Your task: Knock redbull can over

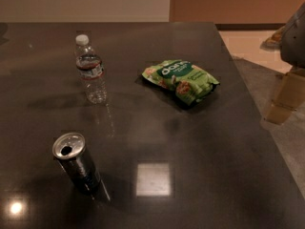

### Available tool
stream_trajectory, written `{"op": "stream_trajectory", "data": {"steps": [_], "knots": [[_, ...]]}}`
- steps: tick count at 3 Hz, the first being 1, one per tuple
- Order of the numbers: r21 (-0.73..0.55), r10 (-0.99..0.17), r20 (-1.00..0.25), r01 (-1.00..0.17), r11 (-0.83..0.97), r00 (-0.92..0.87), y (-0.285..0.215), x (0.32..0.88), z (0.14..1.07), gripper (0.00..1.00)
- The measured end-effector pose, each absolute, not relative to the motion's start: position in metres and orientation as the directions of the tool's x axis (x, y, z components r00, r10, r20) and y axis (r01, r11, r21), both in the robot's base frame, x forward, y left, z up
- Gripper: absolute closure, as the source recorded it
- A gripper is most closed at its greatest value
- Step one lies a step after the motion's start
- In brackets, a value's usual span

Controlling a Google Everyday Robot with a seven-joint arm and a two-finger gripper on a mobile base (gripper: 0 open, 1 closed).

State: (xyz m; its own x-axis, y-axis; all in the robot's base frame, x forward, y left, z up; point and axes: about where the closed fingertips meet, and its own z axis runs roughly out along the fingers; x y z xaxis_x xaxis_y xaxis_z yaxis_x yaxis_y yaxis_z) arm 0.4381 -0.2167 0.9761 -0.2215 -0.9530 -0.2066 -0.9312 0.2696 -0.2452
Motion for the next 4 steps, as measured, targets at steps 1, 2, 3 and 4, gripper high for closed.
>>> {"op": "stream_trajectory", "data": {"steps": [1, 2, 3, 4], "knots": [[-0.245, -0.953, -0.207, -0.931, 0.270, -0.222, -0.217, 0.438, 0.976, 0.00], [-0.232, -0.944, -0.276, -0.940, 0.249, -0.182, -0.194, 0.443, 0.979, 0.00], [-0.212, -0.917, -0.380, -0.954, 0.211, -0.119, -0.158, 0.448, 0.980, 0.00], [-0.192, -0.878, -0.476, -0.967, 0.170, -0.061, -0.121, 0.448, 0.979, 0.00]]}}
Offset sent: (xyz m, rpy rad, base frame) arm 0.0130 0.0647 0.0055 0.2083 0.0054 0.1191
